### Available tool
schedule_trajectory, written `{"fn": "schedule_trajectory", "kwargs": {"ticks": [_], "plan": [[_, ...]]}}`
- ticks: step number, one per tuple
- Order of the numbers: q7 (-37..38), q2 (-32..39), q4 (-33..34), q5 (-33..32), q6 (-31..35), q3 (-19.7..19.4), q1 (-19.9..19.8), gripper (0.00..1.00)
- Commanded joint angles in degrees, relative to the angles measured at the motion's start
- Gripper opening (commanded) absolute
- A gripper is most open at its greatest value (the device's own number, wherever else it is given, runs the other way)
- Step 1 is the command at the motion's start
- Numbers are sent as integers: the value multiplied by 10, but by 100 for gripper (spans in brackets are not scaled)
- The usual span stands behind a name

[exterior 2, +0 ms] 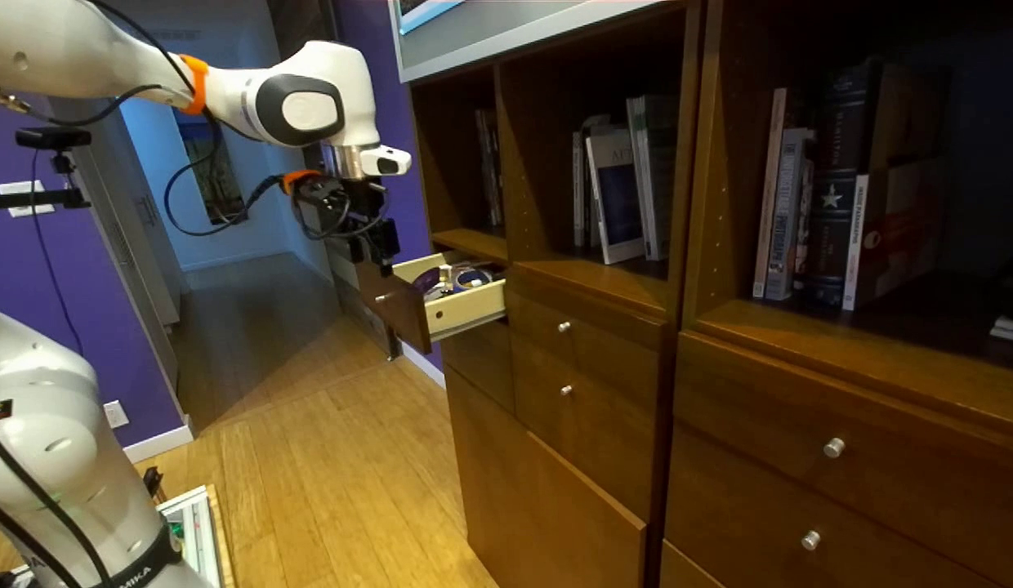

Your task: Put the blue tape in the drawer then close it

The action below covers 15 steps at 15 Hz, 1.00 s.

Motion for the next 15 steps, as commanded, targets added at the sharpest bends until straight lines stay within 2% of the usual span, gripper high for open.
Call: {"fn": "schedule_trajectory", "kwargs": {"ticks": [1, 6, 15], "plan": [[43, -17, -20, 15, -27, 1, -4, 100], [71, 10, -39, 26, 20, -5, -12, 100], [78, 57, -50, 10, 177, -5, -24, 100]]}}
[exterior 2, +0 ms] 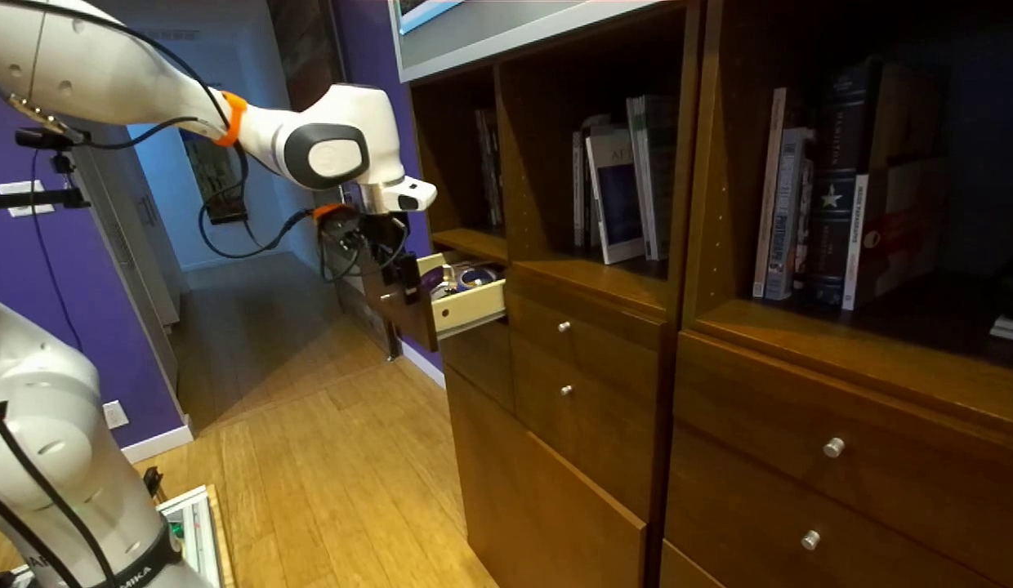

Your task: Put the blue tape in the drawer then close it

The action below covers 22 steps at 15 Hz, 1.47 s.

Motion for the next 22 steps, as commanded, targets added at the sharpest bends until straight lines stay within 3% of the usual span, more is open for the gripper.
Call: {"fn": "schedule_trajectory", "kwargs": {"ticks": [1, 8, 22], "plan": [[4, 18, -2, -3, 65, 3, -3, 100], [-5, 86, 16, -35, 203, 5, -4, 100], [-26, 171, 47, -55, 370, 3, 1, 100]]}}
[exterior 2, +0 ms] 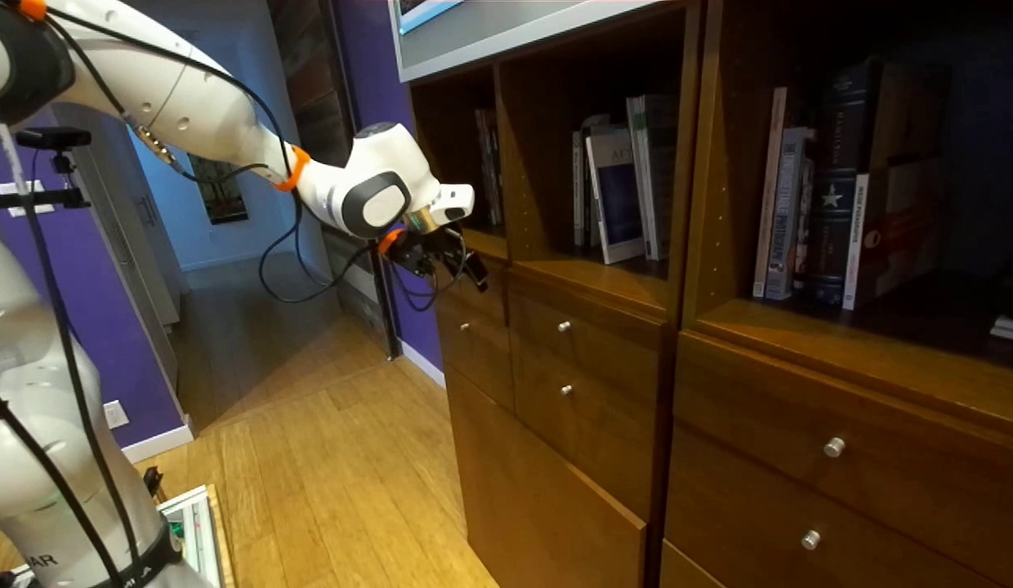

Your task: Put the blue tape in the drawer then close it

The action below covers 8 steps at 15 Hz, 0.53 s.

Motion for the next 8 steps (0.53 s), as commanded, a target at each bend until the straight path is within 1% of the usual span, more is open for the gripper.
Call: {"fn": "schedule_trajectory", "kwargs": {"ticks": [1, 3, 4, 5, 8], "plan": [[-6, 22, 18, -13, 25, 1, 0, 100], [-31, 19, 23, 11, 7, 2, 6, 100], [-53, 6, 25, 32, -25, 3, 11, 100], [-61, 1, 28, 36, -43, 3, 12, 100], [-89, -38, 39, 47, -143, -2, 12, 100]]}}
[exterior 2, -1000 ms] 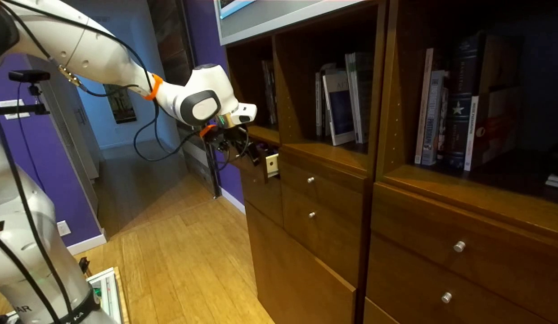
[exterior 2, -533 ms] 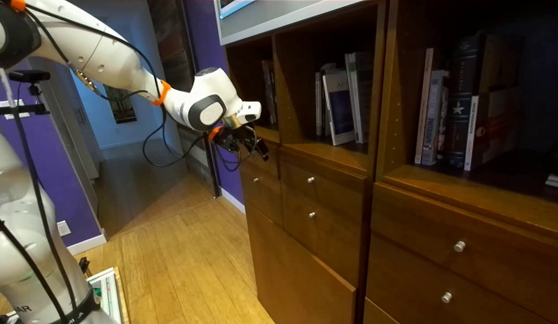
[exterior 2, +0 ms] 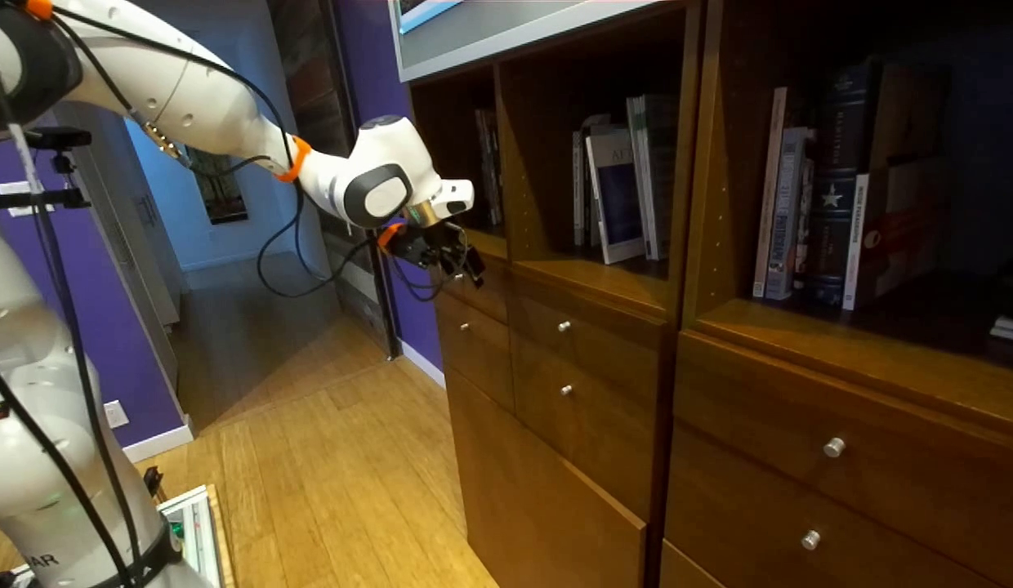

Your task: Put the blue tape in the drawer then close it

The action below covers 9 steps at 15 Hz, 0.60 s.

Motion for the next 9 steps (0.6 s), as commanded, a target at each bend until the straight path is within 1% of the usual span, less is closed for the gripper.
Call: {"fn": "schedule_trajectory", "kwargs": {"ticks": [1, 3, 4, 6, 9], "plan": [[-42, -54, 16, 25, -126, -6, 2, 100], [-40, -81, 24, 8, -205, -11, -2, 100], [-23, -102, 18, -18, -244, -11, -9, 100], [-26, -143, 4, -28, -310, -18, -15, 100], [-27, -198, -12, -42, -374, -30, -28, 100]]}}
